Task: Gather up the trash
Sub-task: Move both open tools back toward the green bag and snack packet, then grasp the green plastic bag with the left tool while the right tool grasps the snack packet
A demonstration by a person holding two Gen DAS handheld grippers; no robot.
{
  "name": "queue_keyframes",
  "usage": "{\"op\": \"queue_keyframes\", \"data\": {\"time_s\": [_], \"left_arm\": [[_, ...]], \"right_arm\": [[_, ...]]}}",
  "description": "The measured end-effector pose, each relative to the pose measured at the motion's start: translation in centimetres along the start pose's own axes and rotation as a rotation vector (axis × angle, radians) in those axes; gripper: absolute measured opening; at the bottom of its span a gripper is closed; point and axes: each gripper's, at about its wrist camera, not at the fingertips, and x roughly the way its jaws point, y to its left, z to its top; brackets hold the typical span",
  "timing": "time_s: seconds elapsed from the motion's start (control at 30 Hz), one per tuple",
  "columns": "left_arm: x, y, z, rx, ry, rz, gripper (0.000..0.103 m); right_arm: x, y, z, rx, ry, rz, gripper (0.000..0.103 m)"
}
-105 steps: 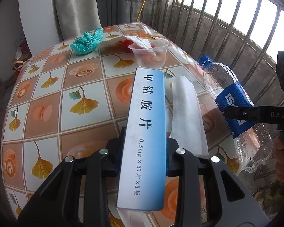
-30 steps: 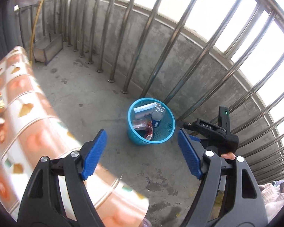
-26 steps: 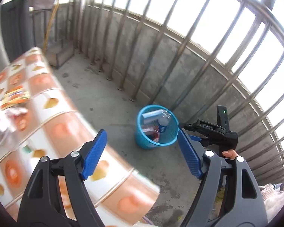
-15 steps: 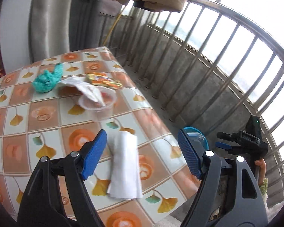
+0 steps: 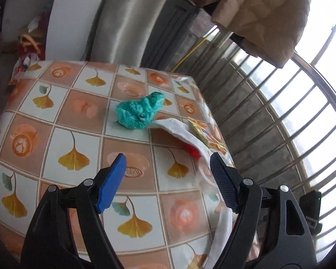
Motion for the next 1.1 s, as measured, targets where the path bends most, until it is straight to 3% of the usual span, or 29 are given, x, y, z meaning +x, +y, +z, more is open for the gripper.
{"op": "queue_keyframes", "data": {"time_s": [0.17,0.27,0.43,0.57,0.73,0.87,1.03,1.1], "left_arm": [[4.2,5.2,4.0,-0.264,0.047,-0.024,0.073],[6.1,6.6,5.3,-0.33,0.051,-0.019,0.073],[8.7,6.0,6.7,-0.259,0.049,0.024,0.073],[11.0,5.8,7.4,-0.232,0.088,0.043,0.073],[13.2,6.0,7.4,-0.207,0.131,0.094,0.072],[13.4,5.9,7.3,-0.205,0.13,0.08,0.071],[13.1,5.2,7.2,-0.176,0.148,0.065,0.061],[13.1,4.9,6.9,-0.168,0.169,0.066,0.052]], "right_arm": [[3.8,1.6,5.7,0.119,0.019,0.112,0.081],[7.1,1.6,8.9,0.217,0.051,0.167,0.081],[13.4,1.1,12.8,0.343,0.131,0.191,0.078],[16.6,0.4,14.4,0.404,0.152,0.209,0.067],[17.4,0.8,15.5,0.404,0.137,0.202,0.06],[17.8,0.7,15.7,0.396,0.147,0.21,0.045],[17.5,0.3,15.5,0.391,0.154,0.243,0.029],[17.1,0.3,15.5,0.384,0.148,0.257,0.024]]}}
